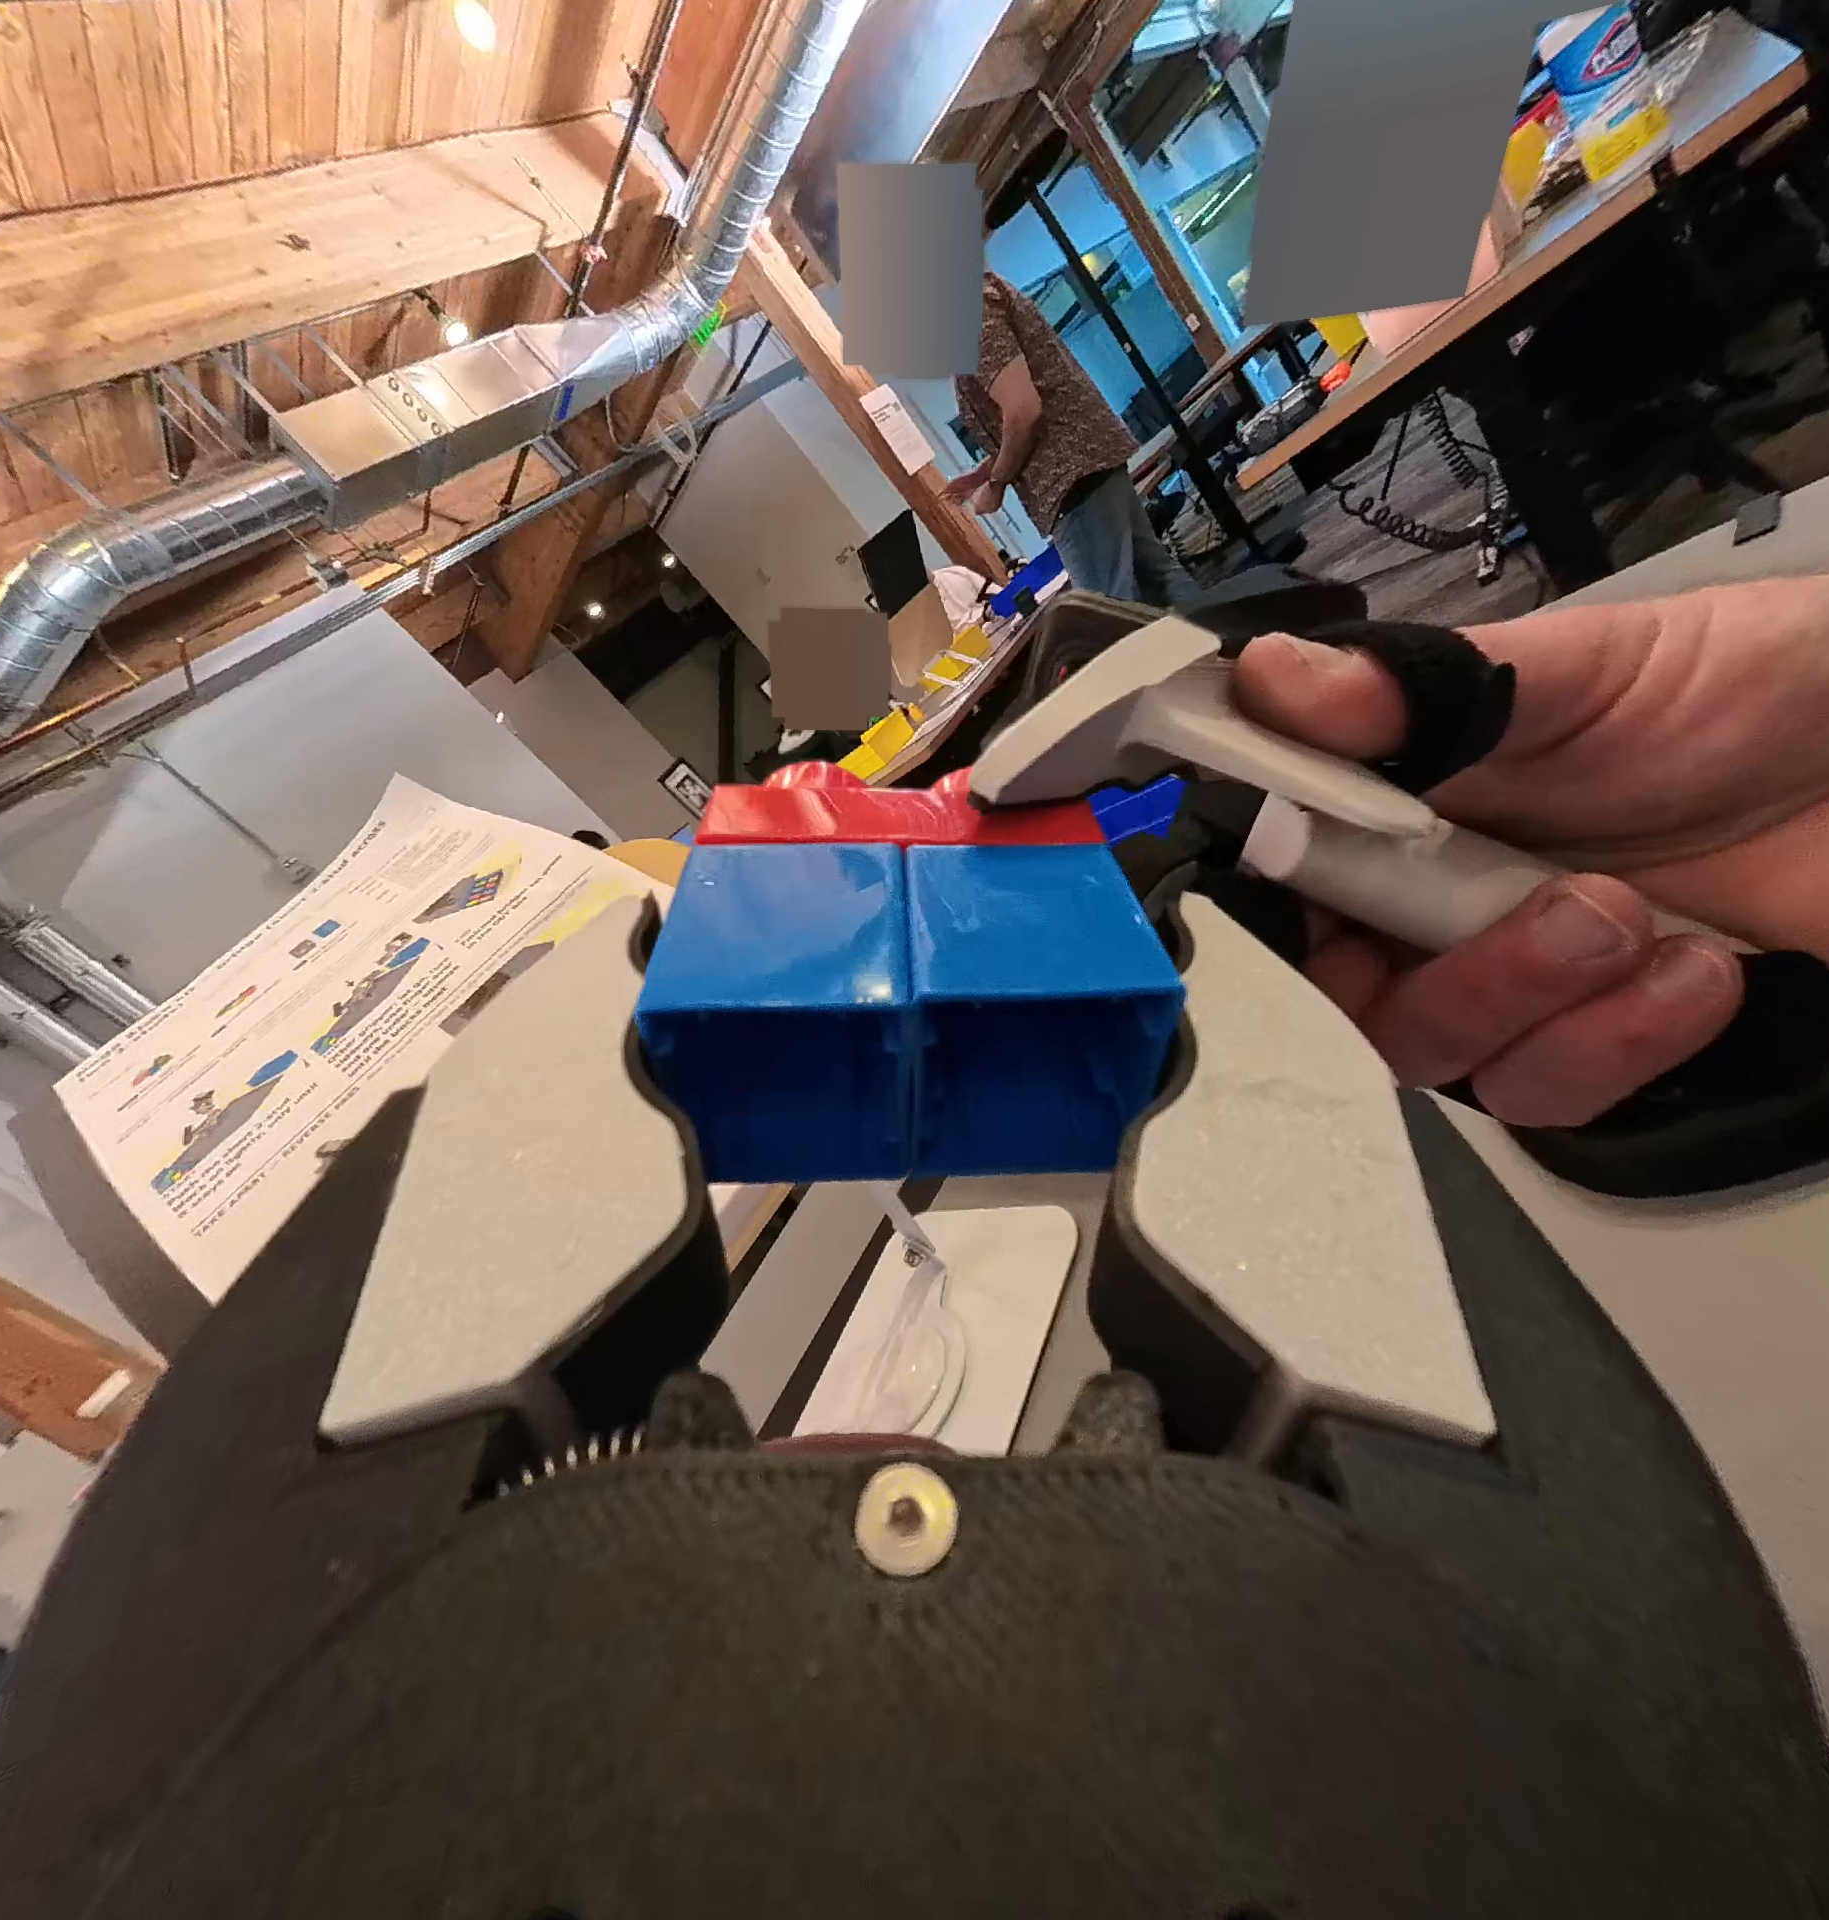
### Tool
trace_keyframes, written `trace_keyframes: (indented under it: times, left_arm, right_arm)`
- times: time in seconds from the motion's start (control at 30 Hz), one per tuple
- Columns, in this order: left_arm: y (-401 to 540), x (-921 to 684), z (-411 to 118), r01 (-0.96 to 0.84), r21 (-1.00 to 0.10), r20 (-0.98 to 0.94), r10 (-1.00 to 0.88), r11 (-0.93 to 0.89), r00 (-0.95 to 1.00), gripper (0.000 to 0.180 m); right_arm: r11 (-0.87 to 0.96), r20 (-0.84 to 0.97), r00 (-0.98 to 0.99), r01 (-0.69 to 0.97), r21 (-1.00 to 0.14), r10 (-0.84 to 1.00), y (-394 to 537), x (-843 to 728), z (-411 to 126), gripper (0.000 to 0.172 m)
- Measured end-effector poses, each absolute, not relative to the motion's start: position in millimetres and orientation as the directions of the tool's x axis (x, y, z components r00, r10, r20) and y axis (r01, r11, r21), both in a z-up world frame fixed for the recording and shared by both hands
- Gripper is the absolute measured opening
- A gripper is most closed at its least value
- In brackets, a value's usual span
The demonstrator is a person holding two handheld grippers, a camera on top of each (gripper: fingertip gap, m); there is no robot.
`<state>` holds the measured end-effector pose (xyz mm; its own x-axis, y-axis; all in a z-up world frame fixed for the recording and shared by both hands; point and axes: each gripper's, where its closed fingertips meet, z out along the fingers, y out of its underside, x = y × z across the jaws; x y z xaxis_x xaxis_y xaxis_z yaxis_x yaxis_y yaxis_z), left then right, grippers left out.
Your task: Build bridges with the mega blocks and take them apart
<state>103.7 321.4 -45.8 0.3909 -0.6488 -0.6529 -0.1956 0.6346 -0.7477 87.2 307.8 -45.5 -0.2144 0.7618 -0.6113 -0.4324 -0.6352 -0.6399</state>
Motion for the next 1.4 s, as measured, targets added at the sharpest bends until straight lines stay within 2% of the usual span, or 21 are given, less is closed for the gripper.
trace_keyframes:
  times: [0.17, 0.3, 0.67, 0.73, 0.8, 0.87, 0.93, 1.1, 1.13, 1.17, 1.2, 1.3, 1.4]
  left_arm:
    - [307, 105, -50, -0.19, -0.756, -0.653, -0.708, 0.626, 0.269, 0.087]
    - [295, 110, -53, -0.182, -0.758, -0.652, -0.734, 0.626, 0.188, 0.087]
    - [283, 116, -63, -0.229, -0.733, -0.675, -0.726, 0.64, 0.13, 0.085]
    - [280, 117, -65, -0.231, -0.729, -0.679, -0.725, 0.645, 0.119, 0.085]
    - [285, 101, -53, -0.186, -0.771, -0.636, -0.754, 0.609, 0.166, 0.085]
    - [299, 74, -43, -0.179, -0.795, -0.607, -0.758, 0.58, 0.24, 0.085]
    - [307, 60, -50, -0.236, -0.783, -0.621, -0.742, 0.576, 0.251, 0.086]
    - [303, 68, -78, -0.287, -0.789, -0.601, -0.78, 0.543, 0.176, 0.086]
    - [302, 72, -80, -0.286, -0.79, -0.598, -0.783, 0.542, 0.169, 0.086]
    - [301, 75, -81, -0.282, -0.792, -0.596, -0.786, 0.542, 0.164, 0.086]
    - [302, 78, -80, -0.28, -0.79, -0.599, -0.783, 0.545, 0.168, 0.086]
    - [301, 87, -79, -0.276, -0.787, -0.604, -0.779, 0.551, 0.166, 0.086]
    - [303, 97, -80, -0.275, -0.782, -0.611, -0.775, 0.56, 0.159, 0.086]
  right_arm:
    - [-0.642, -0.608, -0.216, -0.346, -0.684, 0.764, 310, 96, -39, 0.041]
    - [-0.654, -0.613, -0.261, -0.111, -0.748, 0.746, 291, 88, -42, 0.038]
    - [-0.611, -0.628, -0.209, 0.147, -0.778, 0.749, 275, 95, -55, 0.036]
    - [-0.607, -0.628, -0.203, 0.163, -0.778, 0.751, 274, 102, -55, 0.036]
    - [-0.635, -0.632, -0.195, 0.056, -0.77, 0.75, 290, 134, -41, 0.036]
    - [-0.615, -0.611, -0.084, -0.02, -0.789, 0.787, 314, 177, -39, 0.036]
    - [-0.591, -0.589, 0.104, -0.009, -0.806, 0.801, 340, 218, -55, 0.036]
    - [-0.633, -0.464, 0.618, 0.072, -0.77, 0.634, 438, 332, -125, 0.036]
    - [-0.652, -0.43, 0.695, 0.074, -0.754, 0.577, 458, 354, -139, 0.052]
    - [-0.667, -0.361, 0.79, 0.08, -0.741, 0.495, 479, 380, -154, 0.088]
    - [-0.666, -0.278, 0.855, 0.101, -0.739, 0.438, 494, 401, -163, 0.106]
    - [-0.618, -0.256, 0.832, 0.127, -0.776, 0.492, 491, 387, -141, 0.095]
    - [-0.496, -0.267, 0.623, 0.228, -0.838, 0.736, 437, 300, -104, 0.082]
